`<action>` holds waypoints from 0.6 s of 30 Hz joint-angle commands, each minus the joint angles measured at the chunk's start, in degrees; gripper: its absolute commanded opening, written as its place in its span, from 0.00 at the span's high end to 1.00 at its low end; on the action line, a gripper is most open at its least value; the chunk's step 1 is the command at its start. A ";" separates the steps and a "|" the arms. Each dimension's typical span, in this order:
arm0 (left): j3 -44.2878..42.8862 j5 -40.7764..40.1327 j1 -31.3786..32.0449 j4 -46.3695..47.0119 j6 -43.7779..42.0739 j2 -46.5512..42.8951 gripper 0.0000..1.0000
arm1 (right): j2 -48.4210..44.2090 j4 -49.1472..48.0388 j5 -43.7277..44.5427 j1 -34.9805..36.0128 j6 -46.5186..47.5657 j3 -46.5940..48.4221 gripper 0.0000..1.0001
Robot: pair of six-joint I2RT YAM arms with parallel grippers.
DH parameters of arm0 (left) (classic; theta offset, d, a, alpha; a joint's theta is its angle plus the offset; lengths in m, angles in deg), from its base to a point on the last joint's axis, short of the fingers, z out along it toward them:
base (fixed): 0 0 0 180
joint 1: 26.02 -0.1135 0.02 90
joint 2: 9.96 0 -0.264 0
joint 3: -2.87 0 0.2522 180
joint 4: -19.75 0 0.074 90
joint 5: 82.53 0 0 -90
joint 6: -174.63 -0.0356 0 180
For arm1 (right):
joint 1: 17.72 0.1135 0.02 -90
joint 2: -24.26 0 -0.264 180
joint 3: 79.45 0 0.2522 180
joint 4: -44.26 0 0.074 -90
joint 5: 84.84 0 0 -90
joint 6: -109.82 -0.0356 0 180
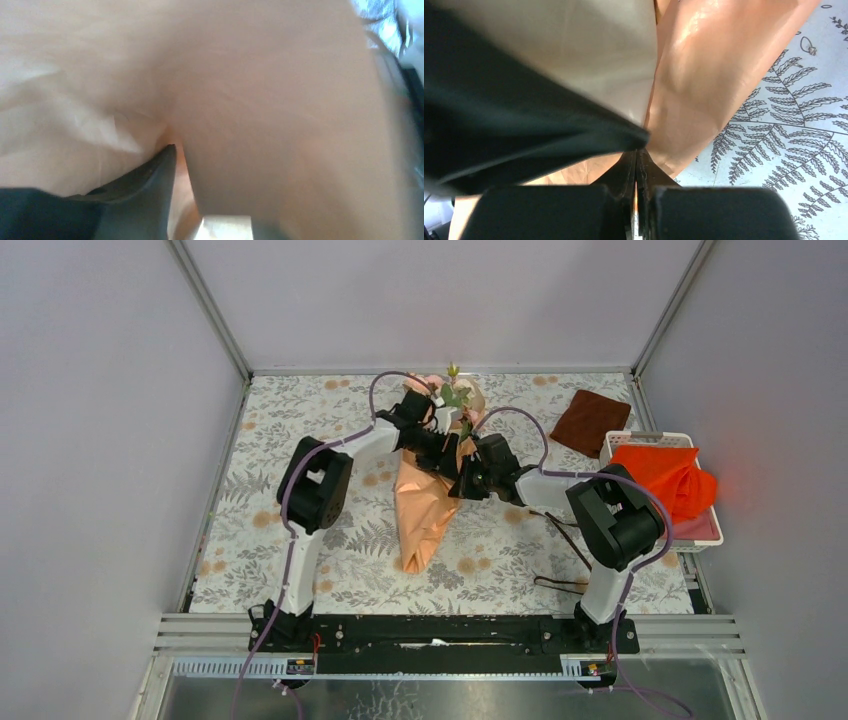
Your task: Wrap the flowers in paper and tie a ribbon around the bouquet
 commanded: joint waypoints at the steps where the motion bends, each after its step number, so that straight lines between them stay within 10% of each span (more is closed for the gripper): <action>1: -2.18 -0.47 -0.42 -5.76 -11.24 -8.12 0.37 | 0.72 -1.19 1.59 0.13 -0.68 0.21 1.00; 7: 2.21 2.75 -0.18 -17.52 -26.50 -20.71 0.26 | 2.12 -1.47 1.83 -0.01 -0.98 0.96 1.00; 13: 19.32 -7.59 2.08 -14.36 -34.81 -33.22 0.62 | 2.95 -2.19 1.02 -0.02 -1.63 1.74 1.00; 18: 27.37 -13.21 9.30 -3.81 -35.39 -34.14 0.64 | 3.16 -2.73 0.80 -0.02 -2.50 2.11 1.00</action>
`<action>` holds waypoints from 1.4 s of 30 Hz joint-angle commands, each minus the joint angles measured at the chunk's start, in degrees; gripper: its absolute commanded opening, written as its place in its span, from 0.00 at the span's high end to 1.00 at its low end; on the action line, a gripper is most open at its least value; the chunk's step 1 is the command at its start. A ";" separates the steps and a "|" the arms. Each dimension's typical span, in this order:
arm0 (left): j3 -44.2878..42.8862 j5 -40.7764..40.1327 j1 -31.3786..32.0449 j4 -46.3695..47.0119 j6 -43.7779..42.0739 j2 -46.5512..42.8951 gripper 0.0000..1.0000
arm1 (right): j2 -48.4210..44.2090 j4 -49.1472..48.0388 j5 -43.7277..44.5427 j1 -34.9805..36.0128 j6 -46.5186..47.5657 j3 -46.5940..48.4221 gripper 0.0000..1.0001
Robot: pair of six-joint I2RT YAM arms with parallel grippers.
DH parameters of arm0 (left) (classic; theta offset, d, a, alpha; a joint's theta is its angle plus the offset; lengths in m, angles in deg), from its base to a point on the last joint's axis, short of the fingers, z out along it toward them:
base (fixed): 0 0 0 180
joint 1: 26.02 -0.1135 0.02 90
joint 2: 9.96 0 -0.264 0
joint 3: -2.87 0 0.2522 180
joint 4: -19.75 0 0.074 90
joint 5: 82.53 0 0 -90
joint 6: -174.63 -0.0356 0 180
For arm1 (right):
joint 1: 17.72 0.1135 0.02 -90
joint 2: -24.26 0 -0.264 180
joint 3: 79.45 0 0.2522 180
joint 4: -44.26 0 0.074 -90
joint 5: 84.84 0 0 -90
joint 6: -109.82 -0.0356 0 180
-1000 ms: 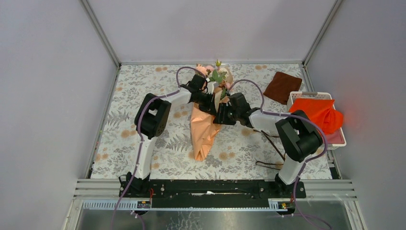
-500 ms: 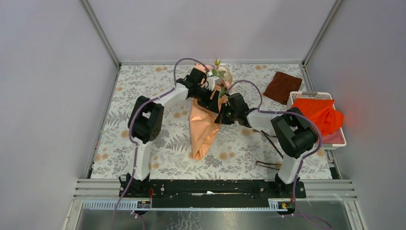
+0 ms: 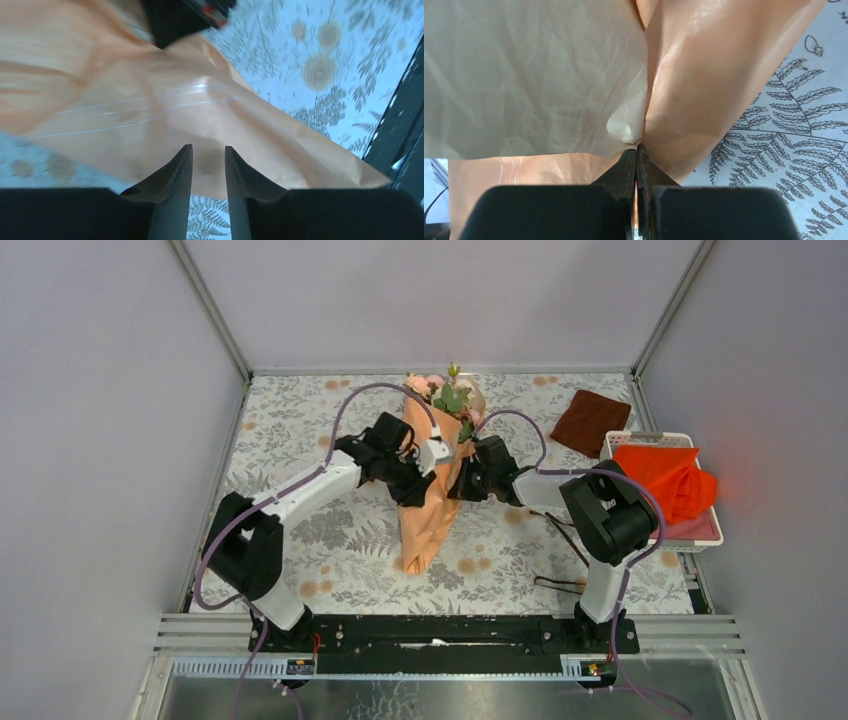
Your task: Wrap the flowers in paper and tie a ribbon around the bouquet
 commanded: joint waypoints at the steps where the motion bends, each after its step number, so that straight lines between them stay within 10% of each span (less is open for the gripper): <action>1: 6.75 -7.22 6.85 9.53 -4.66 1.25 0.62 | 0.63 -0.97 0.80 0.00 -0.85 1.80 1.00; 21: 29.34 -10.27 20.93 9.64 -19.16 -6.74 0.47 | 1.41 2.63 2.80 -0.79 1.64 4.47 1.00; 31: 6.55 9.38 16.97 -16.01 -23.98 -14.33 0.40 | 2.22 3.68 2.07 -0.81 2.21 5.87 1.00; 42: 19.53 -12.72 15.77 9.02 -19.61 -3.72 0.56 | 1.14 3.59 2.11 -0.79 2.15 5.86 1.00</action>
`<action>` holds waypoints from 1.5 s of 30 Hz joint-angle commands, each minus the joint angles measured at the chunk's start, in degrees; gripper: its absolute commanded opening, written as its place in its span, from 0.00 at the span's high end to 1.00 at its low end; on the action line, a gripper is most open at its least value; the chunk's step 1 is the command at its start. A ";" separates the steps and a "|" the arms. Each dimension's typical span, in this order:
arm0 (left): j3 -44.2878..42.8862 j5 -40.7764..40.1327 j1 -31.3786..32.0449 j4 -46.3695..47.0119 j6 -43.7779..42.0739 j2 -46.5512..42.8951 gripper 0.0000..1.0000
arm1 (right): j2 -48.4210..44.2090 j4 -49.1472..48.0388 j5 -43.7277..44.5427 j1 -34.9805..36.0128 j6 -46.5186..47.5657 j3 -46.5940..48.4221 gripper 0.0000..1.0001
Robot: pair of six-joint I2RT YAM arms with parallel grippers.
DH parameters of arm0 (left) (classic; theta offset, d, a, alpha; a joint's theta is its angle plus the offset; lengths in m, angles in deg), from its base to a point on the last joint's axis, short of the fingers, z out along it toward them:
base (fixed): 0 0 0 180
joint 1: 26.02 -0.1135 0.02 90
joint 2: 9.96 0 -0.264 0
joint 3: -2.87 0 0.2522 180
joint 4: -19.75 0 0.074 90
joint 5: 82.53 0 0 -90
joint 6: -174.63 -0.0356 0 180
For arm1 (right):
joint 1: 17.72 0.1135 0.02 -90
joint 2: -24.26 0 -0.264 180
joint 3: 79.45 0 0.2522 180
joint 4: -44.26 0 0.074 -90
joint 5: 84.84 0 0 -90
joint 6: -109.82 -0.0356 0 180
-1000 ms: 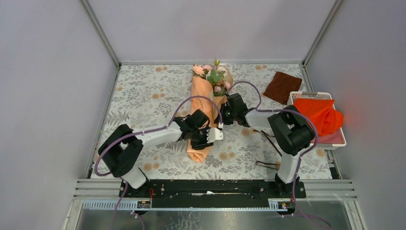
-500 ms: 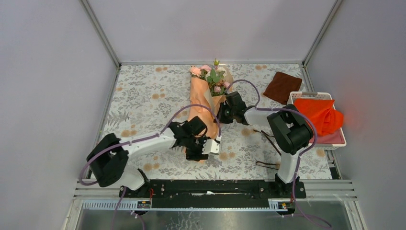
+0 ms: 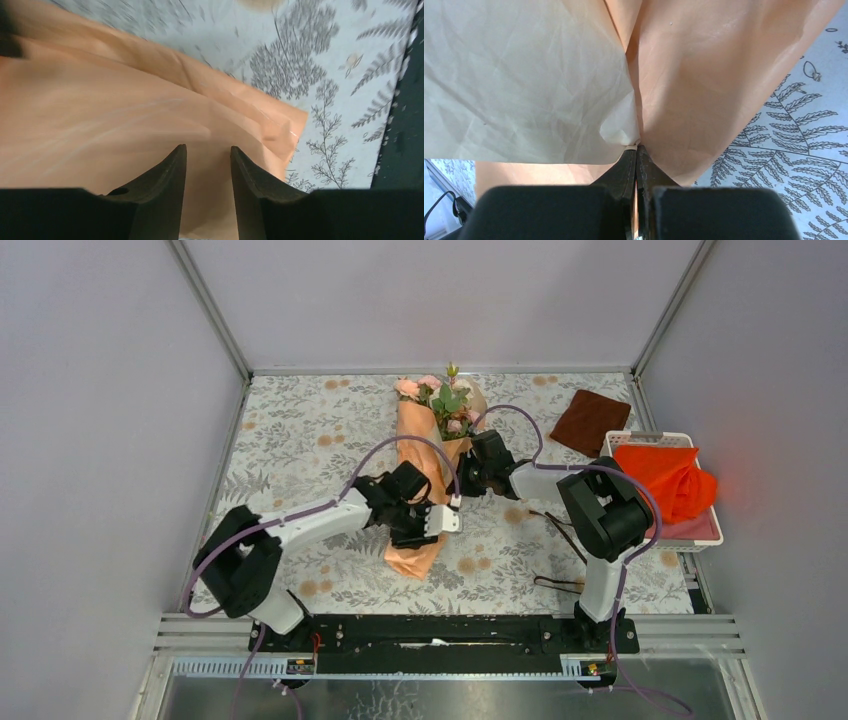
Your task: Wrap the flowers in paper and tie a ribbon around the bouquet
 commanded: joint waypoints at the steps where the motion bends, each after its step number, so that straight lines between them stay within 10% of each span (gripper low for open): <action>1: 6.00 -6.69 2.85 7.52 -0.96 2.14 0.55 | -0.70 0.00 1.94 -0.46 1.20 1.81 1.00; 5: 10.25 -6.08 4.19 9.70 0.15 4.46 0.53 | -1.88 0.54 3.15 -0.47 1.61 1.44 1.00; 24: 14.69 -3.41 6.95 11.91 3.17 8.59 0.51 | -16.95 5.00 9.24 4.30 22.75 4.69 0.19; 30: 14.80 -3.64 7.40 12.02 3.65 9.69 0.50 | -9.34 15.99 23.81 1.43 12.60 13.41 0.19; 38: 15.53 -3.50 7.73 11.87 3.09 9.98 0.49 | -4.86 11.74 15.61 -0.80 9.74 11.36 0.16; 45: 14.80 -2.79 8.74 9.46 2.60 9.09 0.49 | -0.41 4.39 6.64 -4.26 5.16 10.96 0.79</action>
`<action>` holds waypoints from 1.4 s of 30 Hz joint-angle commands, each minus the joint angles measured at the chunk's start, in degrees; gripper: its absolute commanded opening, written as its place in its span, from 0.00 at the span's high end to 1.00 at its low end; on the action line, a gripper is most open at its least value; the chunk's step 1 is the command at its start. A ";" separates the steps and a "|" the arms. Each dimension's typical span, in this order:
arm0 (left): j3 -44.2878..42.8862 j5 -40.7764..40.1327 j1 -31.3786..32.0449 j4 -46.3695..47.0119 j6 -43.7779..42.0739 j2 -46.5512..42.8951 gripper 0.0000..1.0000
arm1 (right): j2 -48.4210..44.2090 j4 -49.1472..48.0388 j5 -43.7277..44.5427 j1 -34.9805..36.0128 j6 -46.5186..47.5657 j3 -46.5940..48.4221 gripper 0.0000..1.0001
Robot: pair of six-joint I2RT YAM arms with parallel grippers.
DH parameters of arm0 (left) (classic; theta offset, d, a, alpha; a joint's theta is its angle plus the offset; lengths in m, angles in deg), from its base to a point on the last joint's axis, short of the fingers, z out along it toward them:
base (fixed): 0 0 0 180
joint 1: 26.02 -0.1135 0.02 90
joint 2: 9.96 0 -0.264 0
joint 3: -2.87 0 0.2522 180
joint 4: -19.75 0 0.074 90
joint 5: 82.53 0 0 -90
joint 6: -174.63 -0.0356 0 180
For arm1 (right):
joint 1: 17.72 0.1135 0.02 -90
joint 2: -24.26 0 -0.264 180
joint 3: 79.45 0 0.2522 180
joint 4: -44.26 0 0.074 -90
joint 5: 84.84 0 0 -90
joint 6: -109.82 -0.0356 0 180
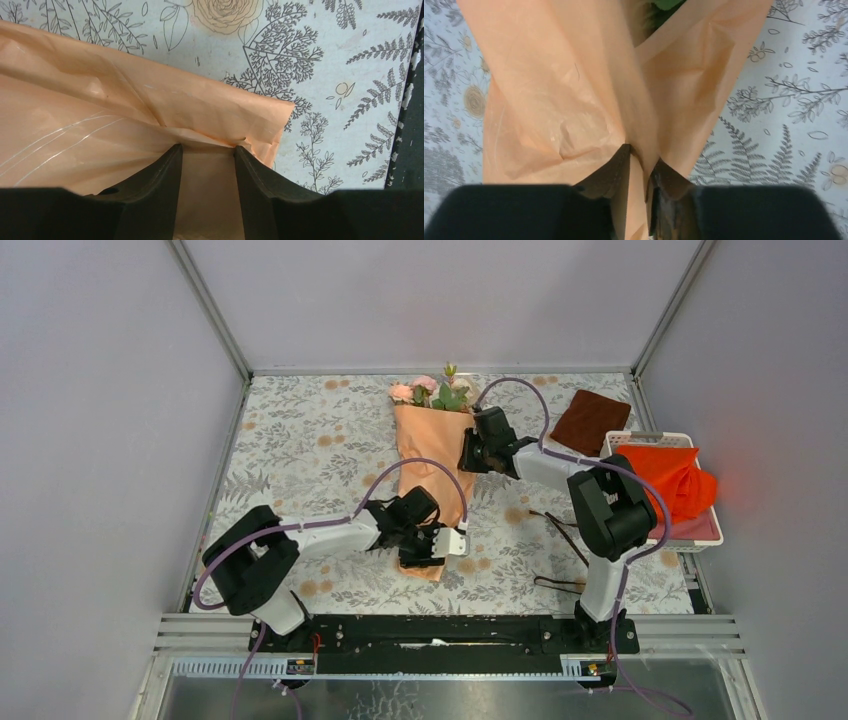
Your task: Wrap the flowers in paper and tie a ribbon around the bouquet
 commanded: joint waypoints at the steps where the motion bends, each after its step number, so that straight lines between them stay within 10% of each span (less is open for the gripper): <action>1: 3.76 0.19 2.79 -5.51 -1.37 4.17 0.49 | 1.58 -7.29 -5.83 -2.94 -3.88 0.68 0.89; 14: -5.73 9.30 13.94 -25.50 -5.59 -2.08 0.47 | 5.59 -9.25 -3.14 -4.06 -4.96 0.02 1.00; 20: -22.16 22.50 1.06 -37.03 -12.13 -7.25 0.46 | 4.83 -8.88 -3.88 -4.05 -4.31 -0.19 1.00; 29: -35.74 10.12 -22.92 -18.15 6.38 10.77 0.67 | 4.45 -8.82 -4.74 -3.97 -4.39 -0.38 1.00; 42: -35.22 20.44 -42.72 17.48 45.51 20.82 0.19 | 4.13 -8.62 -5.02 -3.97 -3.71 -1.15 1.00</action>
